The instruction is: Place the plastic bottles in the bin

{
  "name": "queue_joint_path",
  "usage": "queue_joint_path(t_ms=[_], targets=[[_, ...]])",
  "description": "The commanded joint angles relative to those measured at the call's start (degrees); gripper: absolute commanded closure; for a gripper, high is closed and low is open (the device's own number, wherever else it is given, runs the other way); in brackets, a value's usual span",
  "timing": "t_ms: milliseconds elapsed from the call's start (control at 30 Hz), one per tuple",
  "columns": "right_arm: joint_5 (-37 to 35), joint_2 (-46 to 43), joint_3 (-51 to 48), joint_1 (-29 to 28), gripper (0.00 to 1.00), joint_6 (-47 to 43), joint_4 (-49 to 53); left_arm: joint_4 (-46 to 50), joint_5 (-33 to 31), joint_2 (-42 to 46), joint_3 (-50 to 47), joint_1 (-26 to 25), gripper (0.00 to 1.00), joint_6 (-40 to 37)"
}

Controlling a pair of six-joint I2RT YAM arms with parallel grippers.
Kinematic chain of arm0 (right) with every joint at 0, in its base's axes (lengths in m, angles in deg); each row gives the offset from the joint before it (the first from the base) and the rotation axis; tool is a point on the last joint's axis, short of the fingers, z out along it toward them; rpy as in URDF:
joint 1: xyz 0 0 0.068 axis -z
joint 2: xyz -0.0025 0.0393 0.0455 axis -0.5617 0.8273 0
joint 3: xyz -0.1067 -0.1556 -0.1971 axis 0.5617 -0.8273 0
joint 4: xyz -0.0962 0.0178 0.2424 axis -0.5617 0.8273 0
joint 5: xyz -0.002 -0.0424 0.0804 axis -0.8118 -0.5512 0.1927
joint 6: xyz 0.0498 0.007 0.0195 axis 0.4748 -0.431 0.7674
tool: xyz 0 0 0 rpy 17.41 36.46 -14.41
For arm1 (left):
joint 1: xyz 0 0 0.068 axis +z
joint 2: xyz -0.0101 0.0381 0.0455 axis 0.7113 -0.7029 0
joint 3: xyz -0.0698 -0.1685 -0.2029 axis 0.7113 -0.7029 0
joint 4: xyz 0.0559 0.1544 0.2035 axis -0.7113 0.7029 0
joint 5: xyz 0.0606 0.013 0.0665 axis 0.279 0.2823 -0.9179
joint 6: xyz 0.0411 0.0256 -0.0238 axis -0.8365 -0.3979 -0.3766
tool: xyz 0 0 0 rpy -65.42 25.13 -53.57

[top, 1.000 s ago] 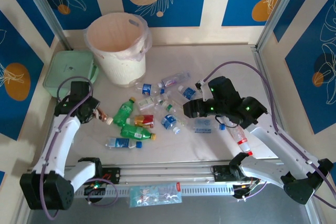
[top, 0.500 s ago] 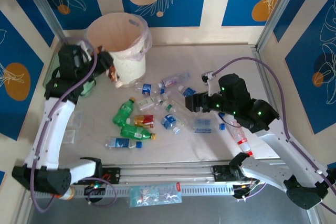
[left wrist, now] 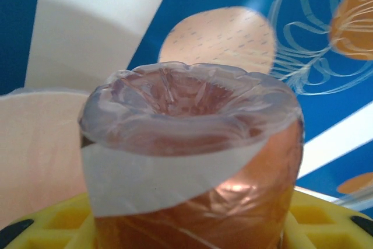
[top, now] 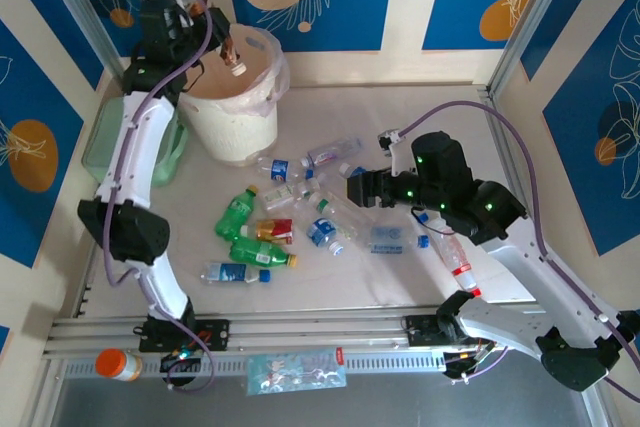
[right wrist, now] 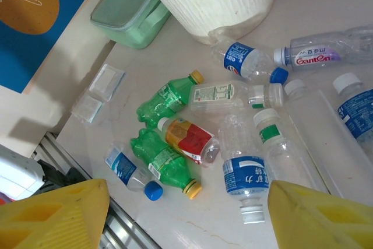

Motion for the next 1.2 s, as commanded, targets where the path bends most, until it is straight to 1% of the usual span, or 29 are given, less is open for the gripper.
queue_joint_path(t_ms=[0, 67, 200, 333, 467, 633, 800, 933, 1000, 1167], targets=[[0.6, -1.7, 1.6, 0.0, 0.27, 0.8, 2.7, -1.0, -6.9, -3.3, 2.8, -0.4, 0.67, -3.7], [-0.1, -2.7, 1.0, 0.0, 0.27, 0.8, 3.0, -1.7, -10.5, -4.7, 1.9, -0.6, 0.67, -6.4], [-1.7, -3.4, 0.2, 0.1, 0.27, 0.2, 3.6, -1.2, -9.4, -7.1, 1.7, -1.1, 0.67, -9.2], [-2.3, -2.8, 0.1, 0.1, 0.27, -0.2, 3.5, -0.2, -9.9, -8.6, 0.3, -2.4, 0.63, -10.2], [-2.5, -2.1, 1.0, 0.1, 0.27, -0.9, 4.1, 0.7, -11.1, -9.7, -0.8, -3.4, 0.54, -10.5], [-3.4, -2.8, 1.0, 0.1, 0.27, -1.7, 4.3, 0.6, -10.5, -10.2, -2.6, -3.5, 0.51, -9.2], [-3.2, -3.1, 0.7, 0.1, 0.27, -2.2, 4.5, 1.7, -7.0, -10.9, -2.5, -3.4, 0.37, -6.4], [-4.0, -4.0, 0.5, 0.1, 0.27, -2.2, 4.3, 3.1, -6.8, -10.6, -2.5, -3.5, 0.25, -5.2], [-4.1, -4.6, 0.5, 0.1, 0.27, -2.2, 4.3, 3.8, -6.7, -10.1, -2.5, -3.5, 0.23, -5.4], [-4.9, -6.0, 0.7, 0.1, 0.27, -2.6, 4.9, 4.4, -7.2, -7.2, -2.5, -3.5, 0.22, -5.8]])
